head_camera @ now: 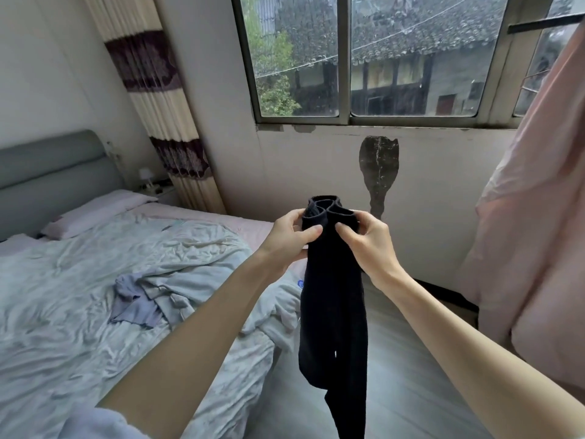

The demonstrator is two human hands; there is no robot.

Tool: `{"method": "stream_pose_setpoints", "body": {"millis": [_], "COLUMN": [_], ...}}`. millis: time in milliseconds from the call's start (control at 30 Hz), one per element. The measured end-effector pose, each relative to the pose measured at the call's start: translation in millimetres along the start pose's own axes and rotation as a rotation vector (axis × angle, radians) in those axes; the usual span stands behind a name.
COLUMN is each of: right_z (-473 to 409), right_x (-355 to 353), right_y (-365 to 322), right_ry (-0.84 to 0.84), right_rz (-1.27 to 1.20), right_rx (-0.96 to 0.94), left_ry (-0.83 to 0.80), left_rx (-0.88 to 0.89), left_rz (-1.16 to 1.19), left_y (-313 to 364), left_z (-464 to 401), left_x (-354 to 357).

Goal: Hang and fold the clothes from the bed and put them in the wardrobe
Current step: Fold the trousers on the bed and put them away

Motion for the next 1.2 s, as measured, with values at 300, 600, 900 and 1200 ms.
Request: {"method": "stream_pose_setpoints", "body": {"millis": [300, 600, 900, 1200], "right_z": [1, -52, -62, -59], "right_x": [31, -3, 65, 221], "right_y": [-8, 10, 10, 7], "right_ry": [-0.408, -0.141, -0.608, -0.654], "right_rz": [-0.565, -0.102, -0.423, -0.441], "right_rx": [0.251, 0.095, 0.236, 0.249], "left_ry": [0.135, 0.199, 0.104, 0.322], "left_rx": [0.166, 0.267, 0.215, 0.152], "left_rz": [0.004, 0.089, 0.175, 0.086], "left_y": [1, 28, 39, 0], "left_z": [10, 17, 41, 85], "left_x": [-22, -46, -100, -233]}}
Point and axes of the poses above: each hand's wrist, its own z-axis away from the middle knuckle, its own x-axis out of the palm, y = z × x, the point moved 5 cm from there along -z, towards the middle knuckle, and after that the axes turned 4 degrees about -x, right-handed, at the moved point
